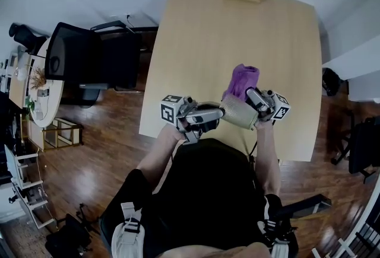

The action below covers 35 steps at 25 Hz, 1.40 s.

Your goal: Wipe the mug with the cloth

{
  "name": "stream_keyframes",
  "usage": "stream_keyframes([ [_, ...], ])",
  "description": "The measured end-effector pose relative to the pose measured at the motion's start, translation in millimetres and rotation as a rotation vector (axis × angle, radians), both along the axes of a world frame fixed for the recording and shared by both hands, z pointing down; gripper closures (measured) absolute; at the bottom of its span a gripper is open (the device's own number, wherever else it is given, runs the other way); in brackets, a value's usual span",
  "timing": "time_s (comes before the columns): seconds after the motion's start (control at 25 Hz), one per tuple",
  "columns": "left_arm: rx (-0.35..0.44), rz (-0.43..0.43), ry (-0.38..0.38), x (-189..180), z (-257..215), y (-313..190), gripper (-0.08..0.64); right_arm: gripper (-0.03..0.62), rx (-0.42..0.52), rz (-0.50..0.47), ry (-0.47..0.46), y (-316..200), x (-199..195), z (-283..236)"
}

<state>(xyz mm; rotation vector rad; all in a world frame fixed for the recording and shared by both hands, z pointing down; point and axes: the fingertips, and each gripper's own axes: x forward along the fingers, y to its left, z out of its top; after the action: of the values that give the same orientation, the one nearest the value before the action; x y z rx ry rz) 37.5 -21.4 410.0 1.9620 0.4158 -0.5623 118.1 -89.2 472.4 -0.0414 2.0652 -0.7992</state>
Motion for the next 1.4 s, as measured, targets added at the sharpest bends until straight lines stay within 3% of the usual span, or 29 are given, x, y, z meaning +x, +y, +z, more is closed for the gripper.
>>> stream_keyframes([
  [0.2, -0.013, -0.007, -0.081, -2.9, 14.7, 0.2, 0.518, 0.531, 0.053, -0.130, -0.014, 6.1, -22.4, -14.6],
  [0.4, -0.010, -0.066, -0.142, -13.7, 28.6, -12.5, 0.518, 0.531, 0.133, -0.143, -0.004, 29.6, 5.4, -20.3],
  [0.52, 0.009, -0.110, -0.192, -22.3, 39.8, -20.3, 0.518, 0.531, 0.186, -0.089, 0.017, 43.5, 32.2, -23.4],
  [0.6, 0.031, -0.097, -0.225, -22.6, 45.6, -18.8, 0.517, 0.531, 0.163, -0.019, 0.071, 35.0, 38.8, -22.0],
  [0.68, 0.045, -0.032, -0.234, -13.2, 47.4, -9.0, 0.518, 0.531, 0.148, 0.018, 0.158, 21.6, 27.7, -23.6],
  [0.8, 0.049, 0.056, -0.250, 5.3, 52.1, 6.9, 0.518, 0.531, 0.207, -0.048, 0.324, 22.7, -16.3, -29.3],
  [0.88, 0.051, 0.052, -0.263, 7.0, 54.7, 8.1, 0.515, 0.531, 0.239, -0.093, 0.411, 27.0, -37.7, -28.7],
  [1.12, 0.060, -0.091, -0.227, -17.5, 49.3, -12.4, 0.517, 0.531, 0.230, -0.114, 0.379, 37.3, -17.5, -22.7],
  [1.28, 0.042, -0.262, -0.180, -45.0, 44.1, -45.6, 0.517, 0.531, 0.182, -0.041, 0.339, 40.8, 7.0, -14.5],
  [1.4, 0.027, -0.363, -0.153, -65.0, 39.8, -69.3, 0.518, 0.531, 0.103, 0.078, 0.366, 29.9, 12.4, -10.7],
])
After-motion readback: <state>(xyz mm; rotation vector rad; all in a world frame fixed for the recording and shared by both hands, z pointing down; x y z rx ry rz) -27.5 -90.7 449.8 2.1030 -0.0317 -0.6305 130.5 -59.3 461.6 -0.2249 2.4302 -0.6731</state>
